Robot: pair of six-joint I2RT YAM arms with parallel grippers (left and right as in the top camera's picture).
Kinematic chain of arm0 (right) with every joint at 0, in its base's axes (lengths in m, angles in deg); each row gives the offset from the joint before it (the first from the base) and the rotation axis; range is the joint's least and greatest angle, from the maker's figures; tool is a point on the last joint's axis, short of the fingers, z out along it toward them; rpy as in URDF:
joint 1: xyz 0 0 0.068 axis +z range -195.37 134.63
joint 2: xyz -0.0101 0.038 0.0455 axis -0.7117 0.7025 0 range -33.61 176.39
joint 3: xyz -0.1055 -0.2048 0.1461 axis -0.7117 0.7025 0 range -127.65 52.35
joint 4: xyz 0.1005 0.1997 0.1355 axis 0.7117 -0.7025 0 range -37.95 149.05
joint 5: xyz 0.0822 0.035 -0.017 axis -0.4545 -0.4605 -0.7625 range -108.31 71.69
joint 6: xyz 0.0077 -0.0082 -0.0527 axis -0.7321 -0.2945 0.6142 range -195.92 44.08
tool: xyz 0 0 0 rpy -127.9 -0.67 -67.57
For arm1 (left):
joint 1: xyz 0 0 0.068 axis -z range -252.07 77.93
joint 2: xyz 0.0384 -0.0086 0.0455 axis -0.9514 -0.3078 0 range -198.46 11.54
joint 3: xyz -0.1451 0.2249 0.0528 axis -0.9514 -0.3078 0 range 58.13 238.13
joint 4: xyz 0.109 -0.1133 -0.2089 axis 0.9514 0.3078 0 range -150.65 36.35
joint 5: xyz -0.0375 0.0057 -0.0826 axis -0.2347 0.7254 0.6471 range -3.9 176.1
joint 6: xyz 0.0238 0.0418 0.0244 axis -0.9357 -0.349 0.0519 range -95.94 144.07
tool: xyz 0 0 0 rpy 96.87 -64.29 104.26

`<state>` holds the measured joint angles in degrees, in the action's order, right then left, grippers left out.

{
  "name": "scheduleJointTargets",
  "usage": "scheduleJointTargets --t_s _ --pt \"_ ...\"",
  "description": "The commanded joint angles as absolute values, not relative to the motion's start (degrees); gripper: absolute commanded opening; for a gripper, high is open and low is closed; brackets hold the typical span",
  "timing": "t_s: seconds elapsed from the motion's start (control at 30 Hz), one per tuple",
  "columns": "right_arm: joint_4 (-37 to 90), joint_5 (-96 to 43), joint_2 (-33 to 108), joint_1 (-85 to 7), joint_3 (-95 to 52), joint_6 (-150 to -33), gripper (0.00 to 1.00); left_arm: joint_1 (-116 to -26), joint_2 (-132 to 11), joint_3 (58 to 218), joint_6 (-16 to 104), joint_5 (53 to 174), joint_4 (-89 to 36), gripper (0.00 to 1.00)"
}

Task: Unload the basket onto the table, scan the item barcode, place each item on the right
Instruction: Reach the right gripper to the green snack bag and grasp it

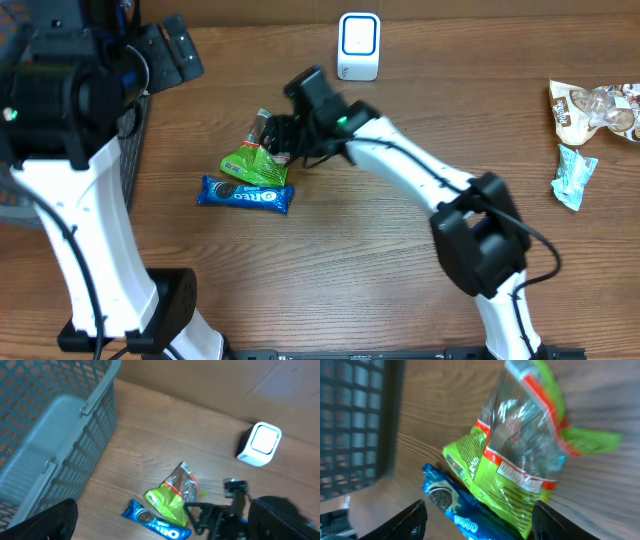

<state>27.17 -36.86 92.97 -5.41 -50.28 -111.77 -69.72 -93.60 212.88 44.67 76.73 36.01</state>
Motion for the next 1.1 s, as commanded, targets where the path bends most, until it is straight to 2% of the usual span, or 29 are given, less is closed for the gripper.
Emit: scheduleJointTargets --t_s 0.0,0.2,0.43,0.7,0.73,0.77,0.8,0.83,1.07 --pt "28.64 -32.29 96.43 -3.51 -49.97 -113.68 0.68 -69.90 -96.27 211.46 44.25 75.20 36.14 1.00" --pt "30.30 -30.48 99.57 -0.95 -49.97 -113.65 0.66 -69.81 -97.60 211.11 44.23 75.20 36.14 0.99" --pt "30.98 -24.75 103.22 -0.38 -49.97 -113.70 0.55 -69.81 -97.86 211.11 44.23 75.18 36.14 1.00" --pt "32.64 -23.04 107.57 -1.15 -49.97 -114.16 0.54 -69.81 -97.86 211.11 44.23 75.18 36.14 1.00" --pt "32.70 -22.83 107.57 -1.15 -49.97 -114.13 0.46 -69.81 -97.86 211.11 44.23 75.18 36.14 1.00" --pt "32.66 -22.85 107.53 -1.23 -50.04 -114.11 0.33 -69.81 -97.86 211.11 44.23 75.18 36.14 0.99" --pt "32.29 -22.89 107.51 -1.34 -50.15 -114.13 0.16 -69.81 -97.86 211.11 44.21 75.18 36.14 1.00" --pt "31.41 -22.89 107.49 -1.56 -50.46 -114.13 0.04 -69.81 -97.86 211.11 44.21 75.18 36.14 1.00" --pt "18.80 -27.22 105.87 -6.13 -54.61 -114.09 0.04 -69.81 -97.86 211.11 44.23 75.18 36.14 1.00"
